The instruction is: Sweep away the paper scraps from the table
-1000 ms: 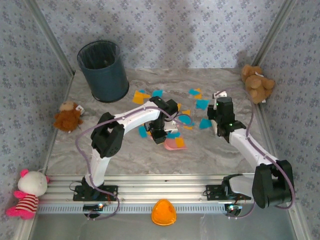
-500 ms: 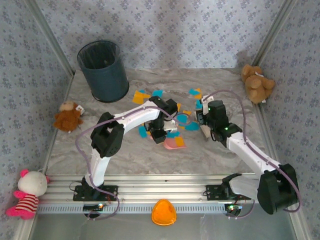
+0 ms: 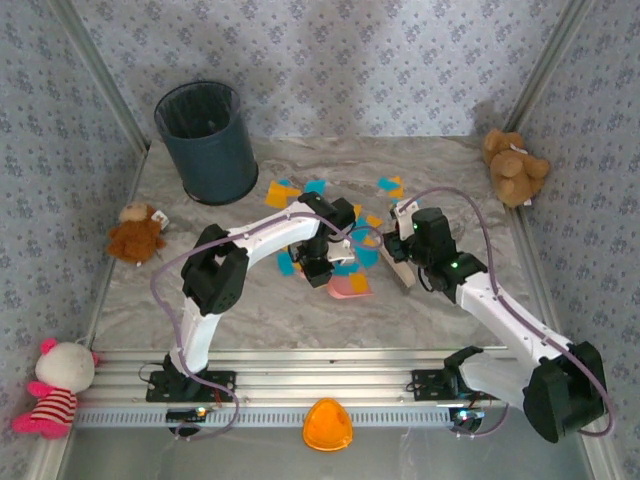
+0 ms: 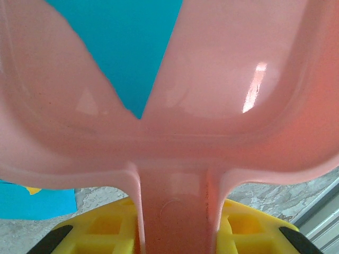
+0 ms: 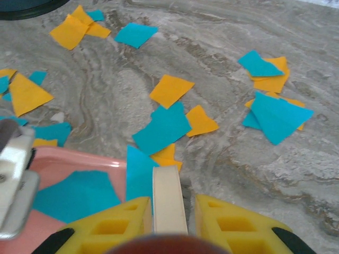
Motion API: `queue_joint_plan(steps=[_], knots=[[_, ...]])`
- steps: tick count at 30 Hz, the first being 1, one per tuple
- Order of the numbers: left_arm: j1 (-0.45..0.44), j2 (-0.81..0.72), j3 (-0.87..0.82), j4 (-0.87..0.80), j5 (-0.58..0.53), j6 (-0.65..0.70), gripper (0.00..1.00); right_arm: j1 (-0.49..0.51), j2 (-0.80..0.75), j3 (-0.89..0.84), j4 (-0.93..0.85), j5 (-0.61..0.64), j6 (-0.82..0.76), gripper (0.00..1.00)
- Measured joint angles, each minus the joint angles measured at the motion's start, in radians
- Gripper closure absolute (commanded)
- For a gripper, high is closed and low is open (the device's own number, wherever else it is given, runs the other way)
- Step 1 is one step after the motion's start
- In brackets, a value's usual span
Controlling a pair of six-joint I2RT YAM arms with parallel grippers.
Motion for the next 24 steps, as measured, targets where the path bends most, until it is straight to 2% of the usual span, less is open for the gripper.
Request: queue_joint_plan(steps=[6,15,24], knots=[[0.000,0.000,0.000,0.000,0.000,-0.001,1.00,0.010,-0.038,0.021,-0.067,-0.012,0.000,1.00],[0.007,0.000,-0.002,0.001,-0.015,-0.023,1.00,0.010,-0.057,0.021,-0.027,0.145,0.013,1.00],[0.013,0.000,-0.009,0.002,-0.023,-0.035,1.00,0.010,0.108,0.047,0.106,0.207,0.031,1.00]])
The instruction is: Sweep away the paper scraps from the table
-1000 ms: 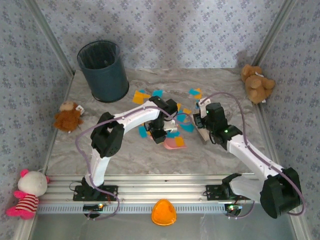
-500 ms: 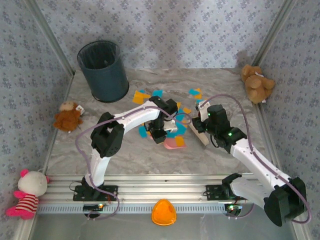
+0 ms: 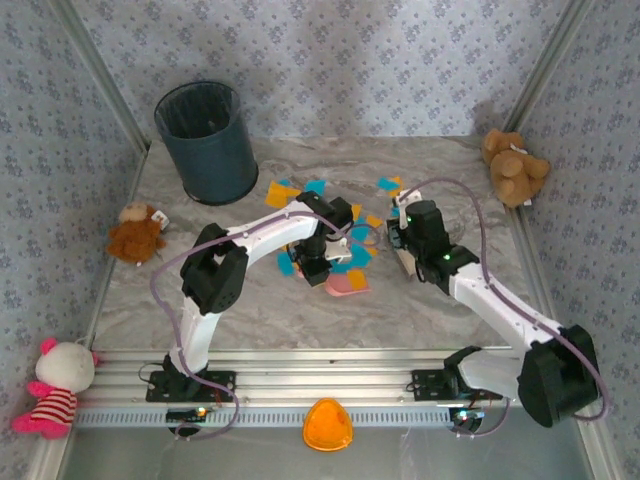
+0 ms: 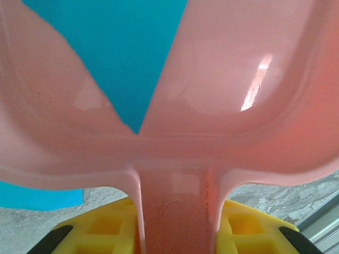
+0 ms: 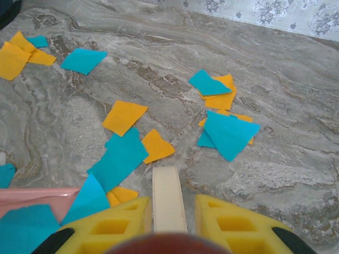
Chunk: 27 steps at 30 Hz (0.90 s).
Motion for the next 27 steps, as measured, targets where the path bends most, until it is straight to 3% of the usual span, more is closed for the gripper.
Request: queue_joint_plan(steps=[14,27], knots=[[0.002,0.000,-0.008,0.003,0.001,-0.017,1.00,0.045,0.091,0.035,0.049,-0.075,-0.001,1.00],[0.010,0.000,-0.011,0.003,0.000,-0.017,1.00,0.119,-0.019,-0.024,-0.016,-0.102,0.020,1.00]])
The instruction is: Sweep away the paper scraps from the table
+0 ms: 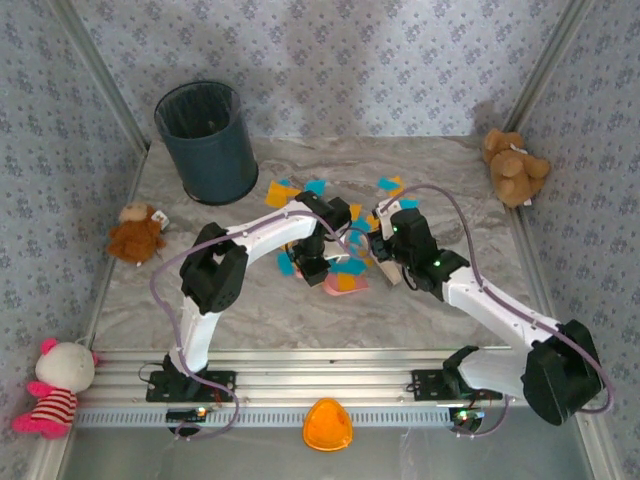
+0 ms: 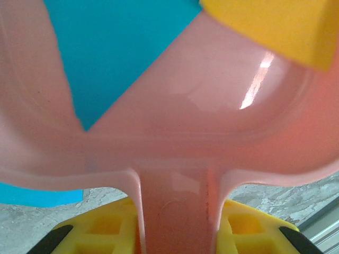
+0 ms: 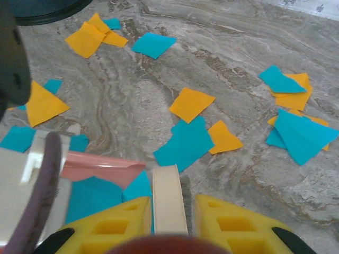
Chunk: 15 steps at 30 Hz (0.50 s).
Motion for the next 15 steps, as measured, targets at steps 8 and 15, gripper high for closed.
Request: queue_joint_plan(steps=[8,15], knots=[[0.000,0.000,0.000,0.000,0.002,0.000,1.00,0.002,-0.035,-0.034,0.027,-0.045,0.067,1.00],[0.000,0.000,0.000,0.000,0.008,0.000,1.00,0.002,-0.039,-0.061,0.088,-0.056,0.145,1.00]])
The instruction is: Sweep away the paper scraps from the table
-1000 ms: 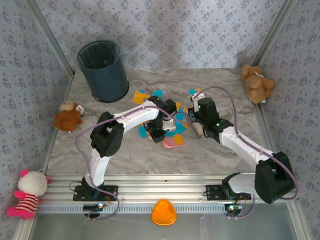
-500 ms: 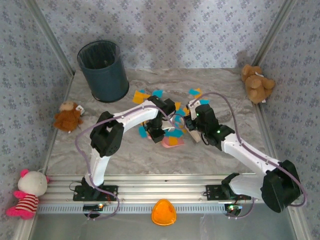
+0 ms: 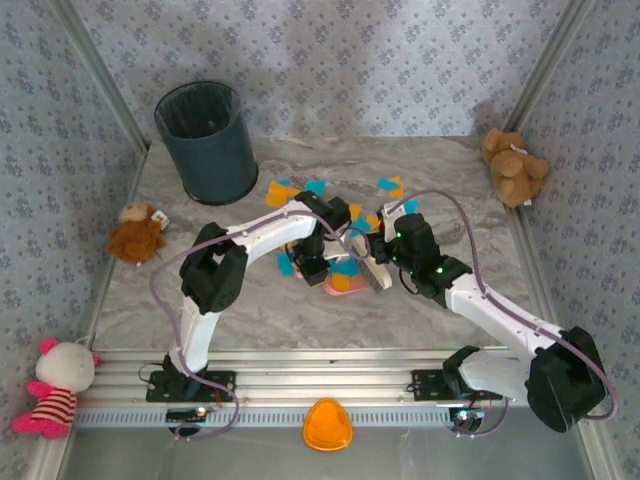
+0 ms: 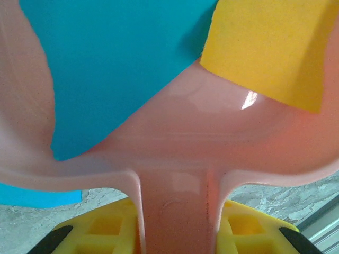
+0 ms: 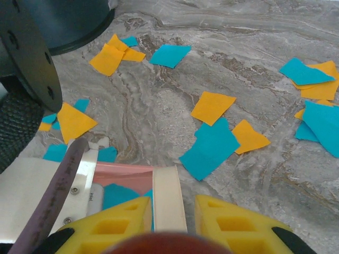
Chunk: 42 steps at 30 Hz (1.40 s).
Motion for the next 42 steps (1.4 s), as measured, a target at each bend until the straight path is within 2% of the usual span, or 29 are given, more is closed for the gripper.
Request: queue_joint_plan(steps=[15,25,31,36,42], knots=[[0.002,-0.015,-0.029,0.052,0.012,-0.005,1.00,-0.008,-0.138,-0.032,-0.035,0.079,0.072,1.00],[0.010,-0.046,-0.078,0.101,0.034,-0.019,1.00,-0.051,-0.154,-0.032,-0.097,0.111,0.094,1.00],[0.012,-0.046,-0.092,0.108,0.042,-0.019,1.00,-0.063,-0.143,-0.032,-0.097,0.155,0.097,1.00],[0.014,-0.046,-0.092,0.109,0.046,-0.019,1.00,-0.062,-0.068,-0.015,-0.098,0.170,0.097,1.00],[0.016,-0.046,-0.093,0.112,0.051,-0.019,1.00,-0.041,-0.018,0.024,-0.096,0.129,0.091,1.00]])
